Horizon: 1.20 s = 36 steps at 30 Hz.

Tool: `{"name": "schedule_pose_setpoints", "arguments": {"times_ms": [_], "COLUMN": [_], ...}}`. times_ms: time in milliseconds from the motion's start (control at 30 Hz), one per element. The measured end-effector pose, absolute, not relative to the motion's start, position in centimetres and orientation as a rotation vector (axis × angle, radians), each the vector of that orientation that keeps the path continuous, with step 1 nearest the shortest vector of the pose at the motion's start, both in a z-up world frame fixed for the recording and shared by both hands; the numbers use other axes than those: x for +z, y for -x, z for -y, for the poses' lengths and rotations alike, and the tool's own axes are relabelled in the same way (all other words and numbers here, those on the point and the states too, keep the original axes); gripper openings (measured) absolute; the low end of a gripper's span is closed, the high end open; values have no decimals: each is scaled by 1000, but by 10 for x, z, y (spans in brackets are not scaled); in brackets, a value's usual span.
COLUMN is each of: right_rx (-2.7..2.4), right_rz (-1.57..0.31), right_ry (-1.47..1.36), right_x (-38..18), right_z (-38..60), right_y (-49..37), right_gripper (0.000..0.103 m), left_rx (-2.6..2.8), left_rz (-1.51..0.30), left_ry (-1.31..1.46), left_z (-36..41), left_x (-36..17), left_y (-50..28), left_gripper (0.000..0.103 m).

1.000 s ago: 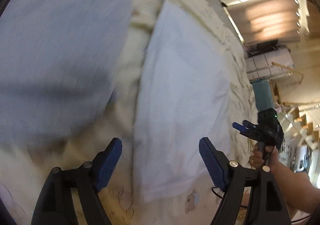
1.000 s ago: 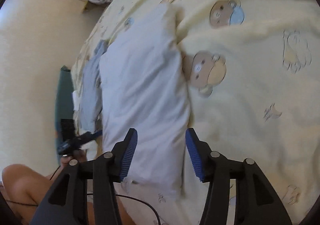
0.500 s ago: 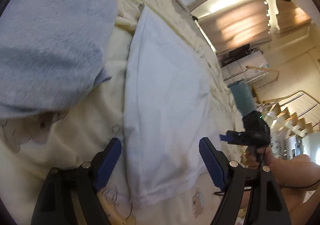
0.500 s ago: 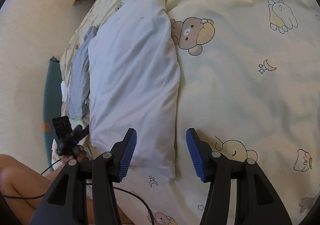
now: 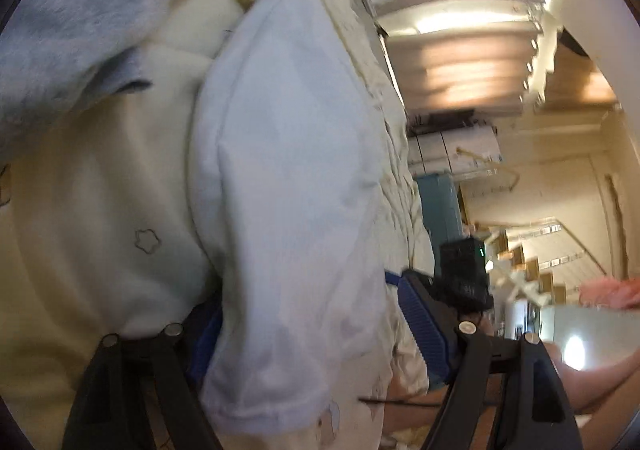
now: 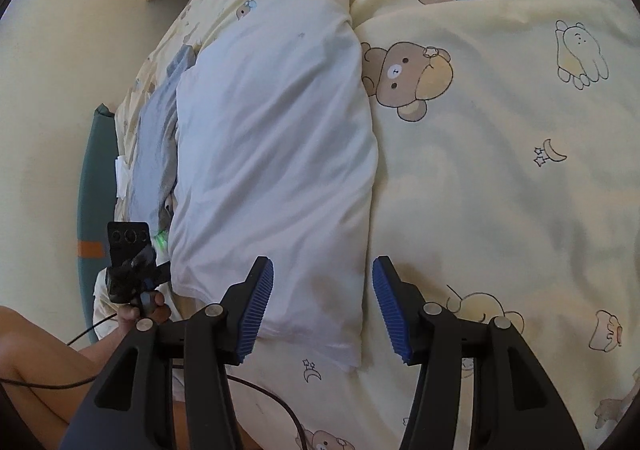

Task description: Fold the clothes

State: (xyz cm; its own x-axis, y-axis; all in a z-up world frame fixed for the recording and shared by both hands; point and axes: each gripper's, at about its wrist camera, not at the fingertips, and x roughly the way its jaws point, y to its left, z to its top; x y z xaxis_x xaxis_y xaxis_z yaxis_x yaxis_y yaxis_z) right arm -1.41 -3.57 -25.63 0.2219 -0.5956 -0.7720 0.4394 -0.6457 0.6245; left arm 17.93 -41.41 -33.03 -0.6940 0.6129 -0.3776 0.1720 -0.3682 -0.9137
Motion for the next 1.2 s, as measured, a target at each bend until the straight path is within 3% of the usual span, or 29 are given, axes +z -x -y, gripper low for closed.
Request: {"name": "schedule_pose_setpoints", "arguments": {"times_ms": [167, 333, 567, 667, 767, 1000, 1200], "right_rx": [-1561, -1637, -1364, -1246, -1165, -1163, -1159], "right_rz": [147, 104, 374, 453, 649, 546, 605], "right_ry": [-1655, -1685, -1699, -1697, -1659, -1633, -1669], "right_x": [-253, -263, -292, -306, -318, -316, -330], "right_z": [36, 19, 12, 21, 25, 25, 3], "right_y": [15, 18, 8, 1, 8, 25, 39], "right_gripper": [57, 57, 57, 67, 81, 79, 81], "left_rx": [2055, 2085, 2034, 2019, 2004, 2014, 2031], "left_rz": [1613, 1554, 1480, 1516, 1586, 1609, 1597], "left_ry": [1055, 1102, 1155, 1139, 1109, 1129, 1144], "left_z": [410, 401, 385, 391, 397, 400, 401], "left_x": [-330, -333, -331, -336, -339, -341, -343], "left_y": [-171, -152, -126, -137, -146, -151, -154], "left_gripper": [80, 80, 80, 72, 72, 72, 72]}}
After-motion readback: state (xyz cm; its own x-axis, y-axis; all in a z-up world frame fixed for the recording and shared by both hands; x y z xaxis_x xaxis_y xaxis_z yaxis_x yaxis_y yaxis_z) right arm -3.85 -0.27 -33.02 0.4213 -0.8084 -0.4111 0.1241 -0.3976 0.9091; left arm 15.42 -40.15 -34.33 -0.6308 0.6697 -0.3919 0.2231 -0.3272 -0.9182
